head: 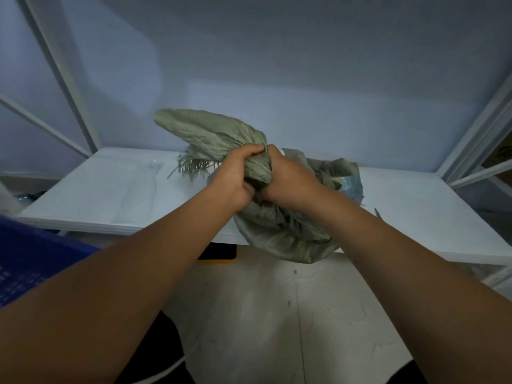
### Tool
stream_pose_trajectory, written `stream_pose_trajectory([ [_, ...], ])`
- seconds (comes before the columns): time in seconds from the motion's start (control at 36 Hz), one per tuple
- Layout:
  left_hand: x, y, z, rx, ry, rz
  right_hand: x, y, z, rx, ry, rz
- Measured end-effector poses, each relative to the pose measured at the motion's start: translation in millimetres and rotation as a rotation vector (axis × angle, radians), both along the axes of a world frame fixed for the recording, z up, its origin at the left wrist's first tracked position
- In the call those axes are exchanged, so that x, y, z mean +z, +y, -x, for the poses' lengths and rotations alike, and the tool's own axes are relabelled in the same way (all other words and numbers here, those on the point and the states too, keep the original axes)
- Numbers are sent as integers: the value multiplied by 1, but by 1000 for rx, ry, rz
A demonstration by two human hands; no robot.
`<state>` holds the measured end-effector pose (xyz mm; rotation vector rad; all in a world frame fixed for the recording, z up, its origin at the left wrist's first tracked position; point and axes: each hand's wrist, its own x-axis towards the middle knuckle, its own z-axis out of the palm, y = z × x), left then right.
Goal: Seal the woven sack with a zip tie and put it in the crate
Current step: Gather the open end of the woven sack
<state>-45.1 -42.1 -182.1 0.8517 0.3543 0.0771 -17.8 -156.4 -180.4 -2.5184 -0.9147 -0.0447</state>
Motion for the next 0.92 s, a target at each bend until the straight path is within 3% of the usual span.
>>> stream_pose_trajectory([
  [0.08, -3, 6, -2, 4, -35, 45, -10, 1, -2, 49, -183, 97],
  [0.19, -14, 8, -3, 35, 5, -15, -17, 2, -4, 106, -147, 89],
  [0.31, -18, 12, -8, 7, -7, -121, -17, 3, -5, 41, 19, -155],
  [0.39, -28, 29, -9, -226, -40, -362, -10, 0, -4, -131, 291, -429],
  [0.44, -43, 43, -6, -347, -19, -504, -5, -5, -6, -249, 362, -564],
  [0.5, -61, 54, -6, -313, 48, -611, -4, -9, -9, -347, 412, -658],
  [0.61, -90, 80, -12, 130, 182, -790, -3, -16, -14, -489, 528, -856],
  [0.67, -104, 102, -17, 258, 291, -1003, -3, -19, -15, -532, 586, -937],
  [0.78, -133, 137, -7, 89, 639, -1488, -1, -23, -16, -564, 700, -1057],
  [0.92, -164, 157, 15, -87, 834, -1629, 1, -21, -13, -534, 731, -1061],
])
